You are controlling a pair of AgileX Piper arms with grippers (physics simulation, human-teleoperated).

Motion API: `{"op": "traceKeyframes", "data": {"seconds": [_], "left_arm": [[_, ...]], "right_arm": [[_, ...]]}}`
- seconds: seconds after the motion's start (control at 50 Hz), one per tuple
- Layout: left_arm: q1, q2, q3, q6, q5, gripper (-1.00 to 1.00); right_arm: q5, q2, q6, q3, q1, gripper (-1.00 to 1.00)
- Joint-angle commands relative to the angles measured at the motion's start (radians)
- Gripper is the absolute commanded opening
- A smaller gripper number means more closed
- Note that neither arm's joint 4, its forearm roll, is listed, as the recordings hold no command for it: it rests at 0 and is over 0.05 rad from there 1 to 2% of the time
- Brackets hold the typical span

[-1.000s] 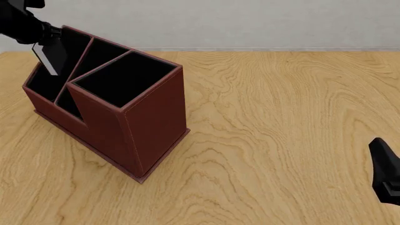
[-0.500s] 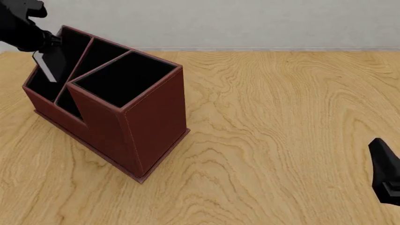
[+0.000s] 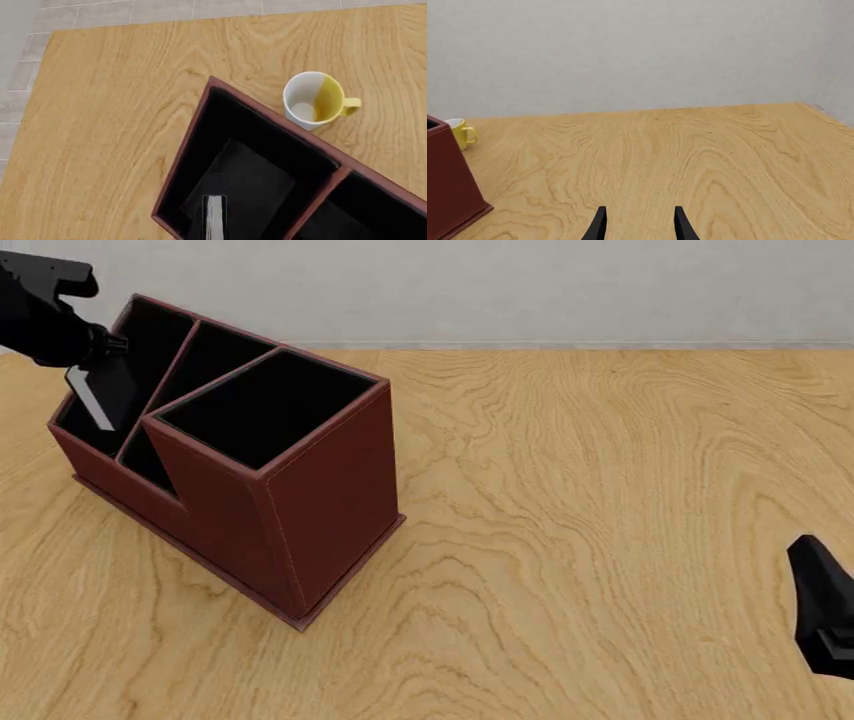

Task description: Pick up the book and place it in the left compartment of the caddy.

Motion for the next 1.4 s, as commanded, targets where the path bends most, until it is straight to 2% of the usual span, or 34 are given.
{"op": "traceKeyframes", "data": {"seconds": [0.02, 0.34, 0.52, 0.54, 1.4], "left_arm": [[0.004, -0.003, 0.012, 0.016, -0.016, -1.00], [0.003, 0.002, 0.042, 0.021, -0.032, -1.00], [-0.006, 0.005, 0.036, -0.011, -0.048, -1.00], [-0.017, 0.003, 0.035, -0.035, -0.044, -1.00], [0.017, 0.048, 0.078, -0.011, -0.125, -1.00]], "right_arm": [[0.001, -0.002, 0.000, 0.000, -0.001, 1.00], [0.004, -0.004, 0.005, -0.001, -0.001, 1.00], [0.012, -0.014, 0.009, -0.002, -0.005, 1.00], [0.014, -0.015, 0.010, -0.003, -0.005, 1.00], [0.013, -0.013, 0.000, -0.003, -0.004, 1.00]]}}
